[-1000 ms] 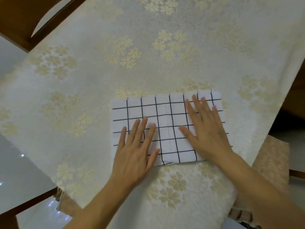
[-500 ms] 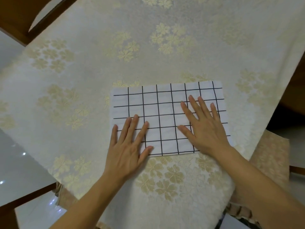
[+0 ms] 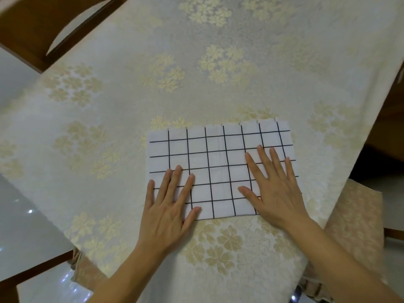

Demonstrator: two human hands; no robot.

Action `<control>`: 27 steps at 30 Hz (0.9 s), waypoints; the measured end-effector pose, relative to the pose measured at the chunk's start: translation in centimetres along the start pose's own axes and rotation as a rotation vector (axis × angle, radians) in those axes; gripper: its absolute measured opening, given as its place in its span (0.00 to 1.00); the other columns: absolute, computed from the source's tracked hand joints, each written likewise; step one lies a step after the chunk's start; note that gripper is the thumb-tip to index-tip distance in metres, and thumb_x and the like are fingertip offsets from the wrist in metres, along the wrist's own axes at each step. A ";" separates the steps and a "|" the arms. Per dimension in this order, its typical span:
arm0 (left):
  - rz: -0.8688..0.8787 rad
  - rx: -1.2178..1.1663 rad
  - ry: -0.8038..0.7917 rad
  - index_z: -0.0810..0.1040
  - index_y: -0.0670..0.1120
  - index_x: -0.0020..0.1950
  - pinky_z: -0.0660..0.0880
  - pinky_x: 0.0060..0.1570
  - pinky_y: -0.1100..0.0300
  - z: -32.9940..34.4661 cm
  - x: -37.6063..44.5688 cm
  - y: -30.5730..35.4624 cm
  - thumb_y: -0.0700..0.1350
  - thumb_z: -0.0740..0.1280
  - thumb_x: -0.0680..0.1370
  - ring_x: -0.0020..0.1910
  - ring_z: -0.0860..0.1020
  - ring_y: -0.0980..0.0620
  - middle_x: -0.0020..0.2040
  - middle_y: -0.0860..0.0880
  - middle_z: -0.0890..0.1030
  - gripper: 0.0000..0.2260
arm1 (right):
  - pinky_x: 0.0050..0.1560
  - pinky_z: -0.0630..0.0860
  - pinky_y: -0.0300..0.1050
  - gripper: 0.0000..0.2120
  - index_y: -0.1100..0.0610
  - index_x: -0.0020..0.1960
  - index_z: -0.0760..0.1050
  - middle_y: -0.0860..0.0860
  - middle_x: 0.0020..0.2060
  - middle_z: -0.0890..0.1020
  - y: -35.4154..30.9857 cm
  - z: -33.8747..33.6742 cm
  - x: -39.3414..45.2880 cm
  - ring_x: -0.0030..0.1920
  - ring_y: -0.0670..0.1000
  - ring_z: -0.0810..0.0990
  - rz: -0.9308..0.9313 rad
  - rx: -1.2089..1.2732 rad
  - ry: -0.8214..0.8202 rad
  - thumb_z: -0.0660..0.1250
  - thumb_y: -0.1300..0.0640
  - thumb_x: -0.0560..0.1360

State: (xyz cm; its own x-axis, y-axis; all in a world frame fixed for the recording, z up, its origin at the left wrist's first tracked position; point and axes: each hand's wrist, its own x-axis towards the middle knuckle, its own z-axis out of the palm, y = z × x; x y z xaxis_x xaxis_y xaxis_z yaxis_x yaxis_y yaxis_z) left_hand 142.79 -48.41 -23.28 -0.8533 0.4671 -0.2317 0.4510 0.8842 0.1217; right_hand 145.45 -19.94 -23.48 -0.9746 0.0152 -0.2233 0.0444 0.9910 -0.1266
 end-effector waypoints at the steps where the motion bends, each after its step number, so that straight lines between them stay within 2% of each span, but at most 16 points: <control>1: -0.002 0.000 -0.002 0.48 0.54 0.81 0.51 0.76 0.37 0.0 -0.1 0.0 0.65 0.45 0.81 0.81 0.46 0.47 0.82 0.48 0.44 0.31 | 0.78 0.45 0.63 0.36 0.46 0.81 0.39 0.50 0.81 0.40 0.0 0.0 -0.1 0.80 0.54 0.38 0.003 0.000 -0.005 0.44 0.30 0.79; 5: 0.008 0.003 0.043 0.50 0.54 0.81 0.52 0.76 0.36 -0.9 0.4 -0.2 0.66 0.45 0.81 0.81 0.47 0.46 0.82 0.46 0.46 0.31 | 0.78 0.43 0.63 0.36 0.45 0.81 0.39 0.49 0.81 0.39 0.1 -0.5 0.5 0.80 0.53 0.37 -0.009 -0.004 0.006 0.43 0.30 0.79; 11: 0.018 -0.006 0.131 0.46 0.55 0.81 0.47 0.78 0.40 -3.1 7.4 -2.0 0.65 0.44 0.82 0.81 0.43 0.49 0.82 0.49 0.44 0.30 | 0.78 0.37 0.59 0.36 0.43 0.80 0.37 0.48 0.80 0.38 0.9 -1.5 4.9 0.79 0.52 0.34 0.067 0.006 0.016 0.38 0.28 0.78; 15: 0.021 0.042 0.099 0.46 0.56 0.81 0.46 0.78 0.40 -2.2 8.9 -3.0 0.65 0.42 0.81 0.81 0.43 0.49 0.82 0.50 0.44 0.30 | 0.78 0.38 0.59 0.35 0.43 0.80 0.36 0.49 0.80 0.39 0.8 -1.3 6.3 0.79 0.52 0.35 0.022 -0.011 0.020 0.39 0.29 0.78; 20: -0.058 0.032 0.117 0.44 0.55 0.81 0.44 0.78 0.42 -2.0 8.8 -4.0 0.65 0.44 0.82 0.81 0.43 0.49 0.82 0.49 0.44 0.31 | 0.78 0.38 0.59 0.35 0.43 0.80 0.37 0.49 0.81 0.39 0.5 -1.8 7.2 0.80 0.52 0.36 0.007 0.018 0.060 0.41 0.30 0.79; 24: 0.016 0.006 0.114 0.44 0.54 0.81 0.47 0.78 0.42 -1.8 9.2 -2.8 0.64 0.44 0.82 0.81 0.42 0.50 0.82 0.50 0.43 0.30 | 0.79 0.40 0.59 0.35 0.43 0.80 0.38 0.49 0.81 0.41 0.4 -1.7 8.0 0.80 0.52 0.37 0.008 0.017 0.055 0.41 0.29 0.79; 27: -0.003 -0.007 0.101 0.43 0.56 0.81 0.46 0.78 0.43 -1.3 9.2 -2.7 0.64 0.43 0.82 0.80 0.40 0.51 0.82 0.51 0.42 0.30 | 0.79 0.41 0.59 0.34 0.43 0.80 0.37 0.49 0.81 0.41 0.6 -1.0 8.1 0.80 0.52 0.37 0.016 -0.012 0.061 0.40 0.30 0.79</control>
State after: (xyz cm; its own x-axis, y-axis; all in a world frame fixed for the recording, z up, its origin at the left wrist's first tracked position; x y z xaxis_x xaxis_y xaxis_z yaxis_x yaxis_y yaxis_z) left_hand 133.37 -46.48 -24.53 -0.8767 0.4622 -0.1331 0.4473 0.8852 0.1277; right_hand 137.35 -19.10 -24.43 -0.9854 0.0387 -0.1656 0.0577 0.9921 -0.1114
